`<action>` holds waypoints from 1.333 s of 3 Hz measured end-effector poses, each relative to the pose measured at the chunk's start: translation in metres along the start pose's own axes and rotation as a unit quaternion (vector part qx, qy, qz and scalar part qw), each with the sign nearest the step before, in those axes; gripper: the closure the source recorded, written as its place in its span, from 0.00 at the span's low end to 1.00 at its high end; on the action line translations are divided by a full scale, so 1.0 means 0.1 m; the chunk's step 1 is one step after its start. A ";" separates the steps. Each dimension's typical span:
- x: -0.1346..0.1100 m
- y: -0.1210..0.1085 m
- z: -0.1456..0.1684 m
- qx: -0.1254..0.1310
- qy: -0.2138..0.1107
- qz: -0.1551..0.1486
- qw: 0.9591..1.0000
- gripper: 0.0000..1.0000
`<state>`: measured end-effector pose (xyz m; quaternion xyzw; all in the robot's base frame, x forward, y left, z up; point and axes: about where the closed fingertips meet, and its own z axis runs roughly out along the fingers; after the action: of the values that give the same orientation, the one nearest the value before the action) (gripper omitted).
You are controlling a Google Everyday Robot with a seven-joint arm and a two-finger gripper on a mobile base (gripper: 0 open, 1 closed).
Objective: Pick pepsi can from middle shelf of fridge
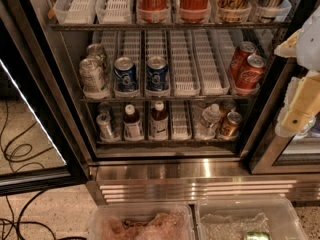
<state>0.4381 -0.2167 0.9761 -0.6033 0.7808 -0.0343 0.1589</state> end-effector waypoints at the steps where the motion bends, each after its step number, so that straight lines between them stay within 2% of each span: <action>1: 0.00 0.00 0.00 0.000 0.000 0.000 1.000 0.00; 2: -0.04 -0.02 -0.02 0.010 -0.012 0.001 1.000 0.00; 3: -0.22 0.00 -0.03 0.034 -0.059 -0.005 0.998 0.00; 4: -0.56 -0.05 0.04 0.055 -0.119 -0.042 0.991 0.00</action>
Offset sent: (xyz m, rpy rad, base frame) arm 0.0027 0.0042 0.0040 0.0450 -0.0423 0.0013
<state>0.4567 -0.1638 0.9852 -0.6258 0.7272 -0.0115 0.2818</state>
